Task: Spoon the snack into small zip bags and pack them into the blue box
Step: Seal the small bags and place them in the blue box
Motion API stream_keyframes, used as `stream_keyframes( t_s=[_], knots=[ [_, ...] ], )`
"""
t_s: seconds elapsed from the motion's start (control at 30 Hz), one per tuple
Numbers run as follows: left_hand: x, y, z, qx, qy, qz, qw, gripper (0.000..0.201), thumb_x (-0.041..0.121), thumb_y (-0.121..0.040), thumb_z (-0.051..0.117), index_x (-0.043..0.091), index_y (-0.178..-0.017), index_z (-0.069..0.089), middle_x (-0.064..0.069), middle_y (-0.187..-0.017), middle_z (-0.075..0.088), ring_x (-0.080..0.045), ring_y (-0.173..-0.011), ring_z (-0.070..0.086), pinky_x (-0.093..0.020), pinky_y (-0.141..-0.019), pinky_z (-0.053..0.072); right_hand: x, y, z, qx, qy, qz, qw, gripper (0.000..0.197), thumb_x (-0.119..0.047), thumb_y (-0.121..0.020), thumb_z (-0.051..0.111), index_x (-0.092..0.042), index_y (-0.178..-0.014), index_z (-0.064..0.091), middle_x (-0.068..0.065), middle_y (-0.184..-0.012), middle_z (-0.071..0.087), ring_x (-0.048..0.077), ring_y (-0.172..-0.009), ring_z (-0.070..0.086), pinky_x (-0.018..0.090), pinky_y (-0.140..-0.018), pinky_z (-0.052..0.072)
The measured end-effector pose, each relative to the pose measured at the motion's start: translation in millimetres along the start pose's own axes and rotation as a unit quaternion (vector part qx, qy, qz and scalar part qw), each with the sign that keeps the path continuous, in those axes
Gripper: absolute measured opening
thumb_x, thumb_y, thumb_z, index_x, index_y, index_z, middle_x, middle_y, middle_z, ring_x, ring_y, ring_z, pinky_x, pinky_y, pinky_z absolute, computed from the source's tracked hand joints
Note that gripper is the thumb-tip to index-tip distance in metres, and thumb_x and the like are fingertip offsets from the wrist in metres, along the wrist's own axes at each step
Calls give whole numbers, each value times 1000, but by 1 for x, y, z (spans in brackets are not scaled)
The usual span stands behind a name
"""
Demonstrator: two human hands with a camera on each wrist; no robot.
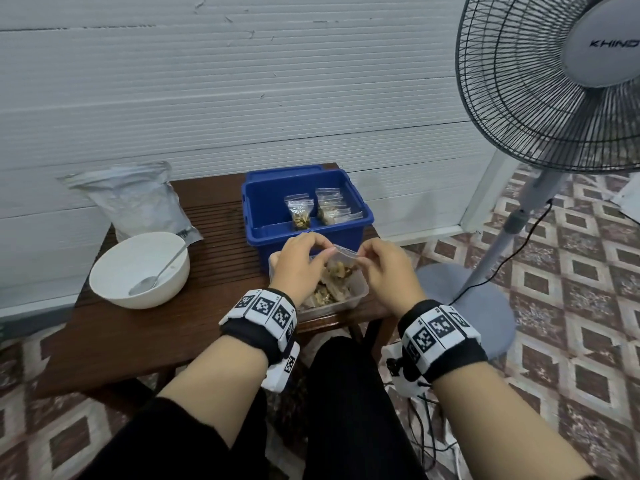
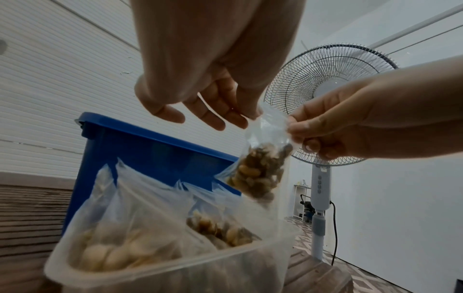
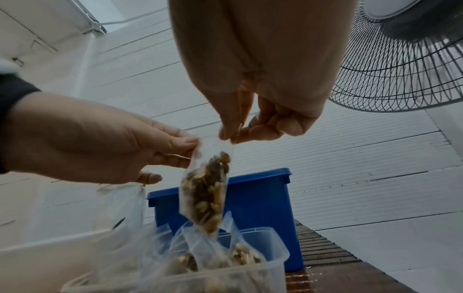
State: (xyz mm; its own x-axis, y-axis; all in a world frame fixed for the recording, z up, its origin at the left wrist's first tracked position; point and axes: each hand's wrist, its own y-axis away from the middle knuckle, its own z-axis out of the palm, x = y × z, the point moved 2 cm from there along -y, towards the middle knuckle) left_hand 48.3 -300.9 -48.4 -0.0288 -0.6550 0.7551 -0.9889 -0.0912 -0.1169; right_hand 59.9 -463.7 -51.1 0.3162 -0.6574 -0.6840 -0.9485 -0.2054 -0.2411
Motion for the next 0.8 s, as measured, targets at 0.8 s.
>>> stream_keyframes(
  t_s=[0.8],
  knots=[
    [6, 7, -17, 0, 62, 73, 995, 23, 25, -92, 63, 40, -75, 55, 20, -88, 60, -7, -99, 51, -47, -100, 35, -24, -11, -9, -44, -88, -3, 995, 9, -13, -86, 66, -21, -83, 67, -10, -78, 63, 13, -83, 60, 31, -82, 49]
  ],
)
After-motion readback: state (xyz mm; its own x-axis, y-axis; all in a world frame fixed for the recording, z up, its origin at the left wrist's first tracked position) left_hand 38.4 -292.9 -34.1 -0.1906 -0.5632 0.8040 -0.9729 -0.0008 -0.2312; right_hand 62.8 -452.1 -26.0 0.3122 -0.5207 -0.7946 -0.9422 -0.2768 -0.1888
